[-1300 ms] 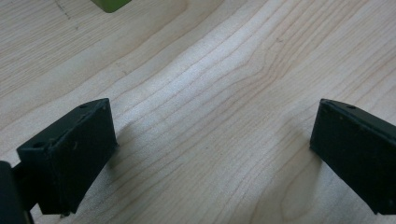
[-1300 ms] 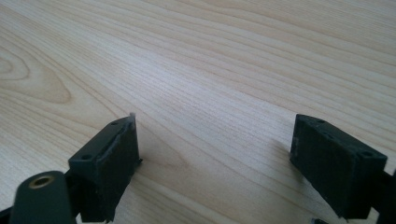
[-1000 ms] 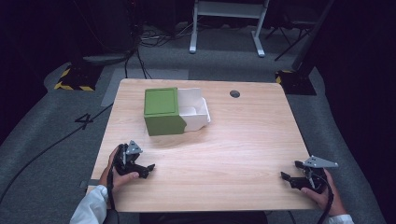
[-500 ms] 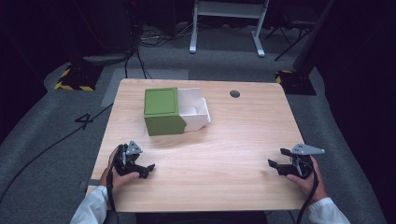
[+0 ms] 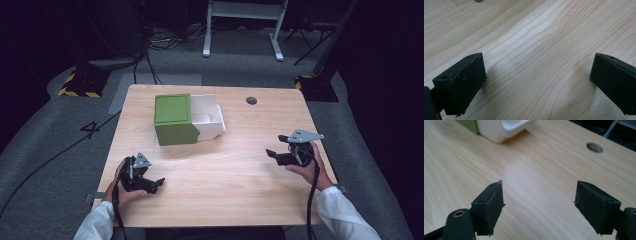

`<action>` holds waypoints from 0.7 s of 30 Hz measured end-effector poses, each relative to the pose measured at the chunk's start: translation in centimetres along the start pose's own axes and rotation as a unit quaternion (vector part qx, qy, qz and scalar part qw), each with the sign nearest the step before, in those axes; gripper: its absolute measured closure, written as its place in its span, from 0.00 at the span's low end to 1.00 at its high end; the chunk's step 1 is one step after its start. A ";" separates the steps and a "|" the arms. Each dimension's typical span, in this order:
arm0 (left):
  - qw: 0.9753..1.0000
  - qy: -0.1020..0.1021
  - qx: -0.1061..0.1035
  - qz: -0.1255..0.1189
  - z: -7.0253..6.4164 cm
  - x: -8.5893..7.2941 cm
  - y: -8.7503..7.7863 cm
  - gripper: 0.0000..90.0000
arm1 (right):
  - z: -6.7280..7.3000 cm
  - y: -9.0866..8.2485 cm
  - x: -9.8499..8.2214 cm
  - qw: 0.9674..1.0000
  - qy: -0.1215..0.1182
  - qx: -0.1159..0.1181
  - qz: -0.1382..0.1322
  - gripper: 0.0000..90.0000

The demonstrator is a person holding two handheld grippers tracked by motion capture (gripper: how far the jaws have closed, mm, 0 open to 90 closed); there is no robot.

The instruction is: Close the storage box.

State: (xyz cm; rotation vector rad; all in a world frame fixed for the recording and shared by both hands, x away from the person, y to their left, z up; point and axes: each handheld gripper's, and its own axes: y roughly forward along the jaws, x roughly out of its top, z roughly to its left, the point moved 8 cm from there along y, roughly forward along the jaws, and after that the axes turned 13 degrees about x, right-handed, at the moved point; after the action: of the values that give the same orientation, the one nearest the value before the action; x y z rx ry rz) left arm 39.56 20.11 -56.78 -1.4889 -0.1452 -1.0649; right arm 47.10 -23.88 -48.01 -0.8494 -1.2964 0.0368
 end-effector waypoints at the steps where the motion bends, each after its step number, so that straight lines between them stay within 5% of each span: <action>1: 1.000 0.000 0.000 0.000 0.0 0.0 0.0 0.01 | 0.1 0.4 1.0 1.000 0.001 0.005 -0.007 0.26; 13: 1.000 -0.006 0.008 0.003 -0.5 -0.6 -0.7 0.01 | -0.4 6.1 5.6 1.000 0.019 0.007 -0.011 0.32; 17: 1.000 -0.007 0.009 0.003 -0.6 -0.8 -0.9 0.01 | -0.1 8.1 6.6 1.000 -0.009 0.004 0.001 0.33; 21: 1.000 -0.009 0.012 0.003 -0.7 -0.9 -1.0 0.01 | 0.0 10.1 7.3 1.000 -0.010 0.015 0.008 0.34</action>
State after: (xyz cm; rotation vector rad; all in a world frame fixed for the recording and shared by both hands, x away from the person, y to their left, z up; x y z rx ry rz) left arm 38.02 20.24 -56.79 -1.4775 -0.1657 -1.0413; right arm 53.67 -13.30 -47.77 -0.8350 -1.3046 0.0770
